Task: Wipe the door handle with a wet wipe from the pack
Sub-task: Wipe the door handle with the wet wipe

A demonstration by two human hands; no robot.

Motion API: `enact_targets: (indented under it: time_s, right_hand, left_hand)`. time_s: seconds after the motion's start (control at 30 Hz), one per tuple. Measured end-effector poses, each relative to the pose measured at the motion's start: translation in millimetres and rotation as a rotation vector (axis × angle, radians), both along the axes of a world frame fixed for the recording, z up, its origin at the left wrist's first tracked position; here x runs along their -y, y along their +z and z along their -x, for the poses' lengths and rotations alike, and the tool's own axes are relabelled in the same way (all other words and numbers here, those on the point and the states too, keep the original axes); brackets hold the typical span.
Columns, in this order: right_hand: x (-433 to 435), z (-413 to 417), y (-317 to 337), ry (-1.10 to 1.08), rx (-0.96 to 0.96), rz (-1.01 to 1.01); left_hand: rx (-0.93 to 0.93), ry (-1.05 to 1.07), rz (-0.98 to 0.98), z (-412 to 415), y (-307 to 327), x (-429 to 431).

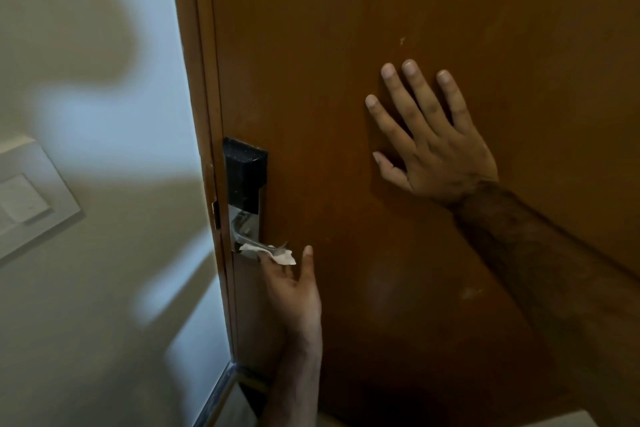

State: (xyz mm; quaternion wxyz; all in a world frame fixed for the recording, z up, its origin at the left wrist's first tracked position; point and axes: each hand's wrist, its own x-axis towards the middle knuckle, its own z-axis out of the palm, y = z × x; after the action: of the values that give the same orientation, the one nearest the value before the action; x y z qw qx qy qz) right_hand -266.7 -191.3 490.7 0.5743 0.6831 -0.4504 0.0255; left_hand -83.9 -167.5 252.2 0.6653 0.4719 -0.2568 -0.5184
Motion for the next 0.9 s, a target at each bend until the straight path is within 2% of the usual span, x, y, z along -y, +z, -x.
enact_targets:
  time_s: [0.17, 0.3, 0.5, 0.63, 0.7, 0.73, 0.8, 0.87, 0.9]
  right_hand:
    - [-1.0, -0.7, 1.5, 0.001, 0.001, 0.007]
    - [-0.4, -1.3, 1.1, 0.004, 0.002, 0.003]
    - [-5.3, -3.1, 3.6, -0.005, 0.054, -0.075]
    - [-22.9, -23.3, 7.5, 0.01, 0.215, -0.21]
    - [-43.1, -43.4, -8.3, 0.065, 0.442, -0.391]
    - [-56.8, -54.7, -22.5, 0.095, 0.648, -0.524]
    - [-86.2, -78.2, -51.5, 0.132, 1.222, -0.817]
    - [-108.7, -94.7, -74.5, 0.209, 1.807, -0.964]
    - [-118.4, -99.4, -83.8, 0.261, 2.006, -0.994]
  left_hand:
    - [-0.12, 0.151, -0.116, -15.2, 4.9, 5.1]
    - [-0.181, 0.054, -0.177, -31.8, 0.1, 0.0]
    - [-0.101, -0.177, -0.201, -55.8, 8.5, -31.9]
    - [-0.133, -0.388, -0.134, -80.8, 42.4, -28.4]
    - [-0.099, -0.454, -0.099, -93.6, 63.4, -27.9]
    - [-0.09, -0.482, -0.076, -99.5, 72.3, -28.8]
    - [-0.078, -0.55, -0.022, -109.3, 89.9, -32.5]
    - [-0.064, -0.621, 0.034, -114.5, 100.9, -37.2]
    - [-0.048, -0.647, 0.044, -116.8, 105.4, -40.6]
